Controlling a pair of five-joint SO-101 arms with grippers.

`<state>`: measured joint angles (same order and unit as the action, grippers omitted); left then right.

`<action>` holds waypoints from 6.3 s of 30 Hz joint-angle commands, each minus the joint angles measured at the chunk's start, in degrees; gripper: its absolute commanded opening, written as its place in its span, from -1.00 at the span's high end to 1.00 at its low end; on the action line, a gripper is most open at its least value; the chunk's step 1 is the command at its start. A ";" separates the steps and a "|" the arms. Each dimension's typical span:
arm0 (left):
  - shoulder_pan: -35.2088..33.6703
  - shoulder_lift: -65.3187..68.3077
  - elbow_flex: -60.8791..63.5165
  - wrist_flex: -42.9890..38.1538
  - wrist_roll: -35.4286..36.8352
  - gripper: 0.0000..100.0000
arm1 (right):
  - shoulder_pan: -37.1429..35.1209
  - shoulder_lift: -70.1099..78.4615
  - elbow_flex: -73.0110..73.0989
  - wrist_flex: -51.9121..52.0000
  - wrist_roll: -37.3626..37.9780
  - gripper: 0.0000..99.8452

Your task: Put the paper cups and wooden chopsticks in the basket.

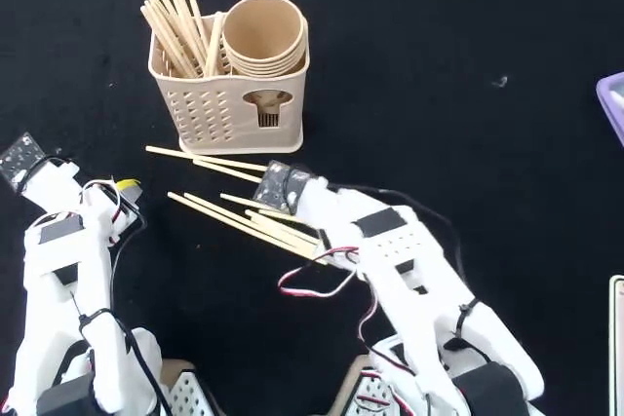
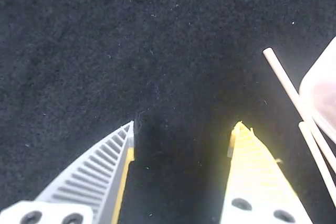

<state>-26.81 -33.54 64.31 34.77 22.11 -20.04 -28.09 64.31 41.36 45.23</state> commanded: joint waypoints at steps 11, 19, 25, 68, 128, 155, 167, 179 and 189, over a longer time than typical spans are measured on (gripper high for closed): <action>0.31 -1.49 -0.22 -0.62 0.53 0.43 | 5.19 -2.07 -1.36 -1.14 4.13 0.69; 0.31 -1.49 -0.22 -0.62 0.53 0.43 | 9.85 8.31 -3.38 -3.43 7.56 0.70; 0.31 -1.49 -0.22 -0.70 0.53 0.43 | 10.46 14.90 -8.13 -3.08 7.65 0.73; 0.66 -1.05 -0.22 -0.79 0.62 0.43 | -15.82 -29.58 -11.30 -23.38 -31.38 0.98; 0.84 -0.88 -0.13 -0.79 0.62 0.43 | -15.65 29.05 -48.31 -43.43 -39.56 0.66; 0.75 -0.88 -0.13 -0.79 0.62 0.43 | -15.91 -8.57 -23.69 24.79 -26.99 0.60; 0.75 -0.88 0.40 -1.14 0.62 0.43 | -15.47 9.19 -8.13 2.29 -17.41 0.61; 0.75 -0.88 0.57 -1.93 0.62 0.43 | -7.30 18.68 -16.40 4.40 -13.89 0.98; 0.75 -0.88 0.57 -1.93 0.62 0.43 | -5.80 4.53 -20.35 15.38 -13.80 0.98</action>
<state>-26.46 -33.54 65.45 33.80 22.11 -25.49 -17.71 46.55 54.81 30.90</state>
